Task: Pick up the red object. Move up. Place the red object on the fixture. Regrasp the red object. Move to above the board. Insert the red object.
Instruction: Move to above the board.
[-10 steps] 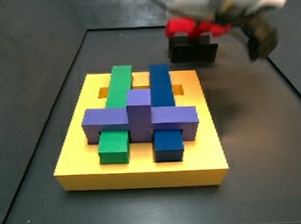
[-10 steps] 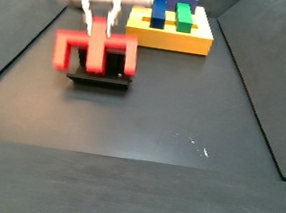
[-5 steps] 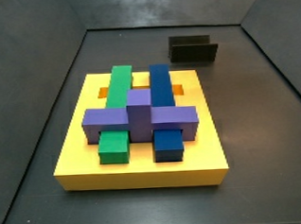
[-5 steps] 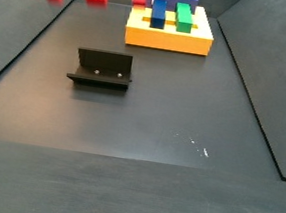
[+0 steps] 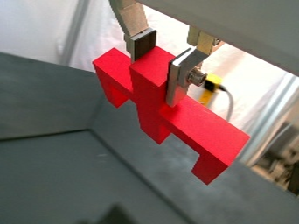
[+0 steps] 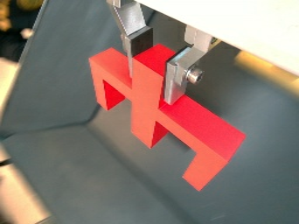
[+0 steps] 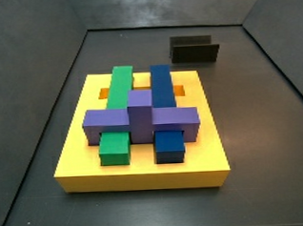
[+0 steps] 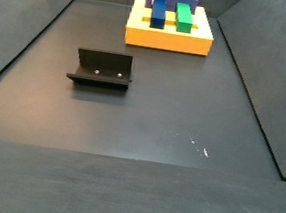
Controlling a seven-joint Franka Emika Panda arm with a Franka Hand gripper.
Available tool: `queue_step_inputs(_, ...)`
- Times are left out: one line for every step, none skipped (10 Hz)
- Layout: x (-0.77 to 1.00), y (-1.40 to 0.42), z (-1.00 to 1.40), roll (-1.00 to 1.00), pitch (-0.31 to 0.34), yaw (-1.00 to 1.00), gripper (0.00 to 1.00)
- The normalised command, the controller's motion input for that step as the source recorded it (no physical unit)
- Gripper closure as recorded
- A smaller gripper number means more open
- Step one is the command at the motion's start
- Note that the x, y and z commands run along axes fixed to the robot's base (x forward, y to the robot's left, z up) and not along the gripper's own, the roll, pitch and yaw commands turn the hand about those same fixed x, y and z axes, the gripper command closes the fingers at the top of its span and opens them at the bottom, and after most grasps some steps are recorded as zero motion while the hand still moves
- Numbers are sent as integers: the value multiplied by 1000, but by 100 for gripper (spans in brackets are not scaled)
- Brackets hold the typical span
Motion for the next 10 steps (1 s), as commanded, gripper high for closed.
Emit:
queue_step_inputs(-1150, -1400, 288, -1000, -39, 14, 100)
queue_step_inputs(-1166, -1400, 259, -1000, -44, 18, 100)
queue_step_inputs(-1164, -1400, 270, -1000, -50, 17, 100)
queue_step_inputs(-1192, -1400, 263, -1000, -59, 16, 100)
queue_step_inputs(-526, -572, 100, -1000, -71, 16, 100)
queue_step_inputs(-217, -186, 16, -1000, -72, 14, 100)
queue_step_inputs(-79, -52, 16, -1000, -47, -2, 100)
queue_step_inputs(-79, -52, 19, -980, -66, -7, 100)
queue_step_inputs(-74, -13, -8, -735, -74, -6, 100)
queue_step_inputs(-65, 9, 3, -527, -69, -7, 100)
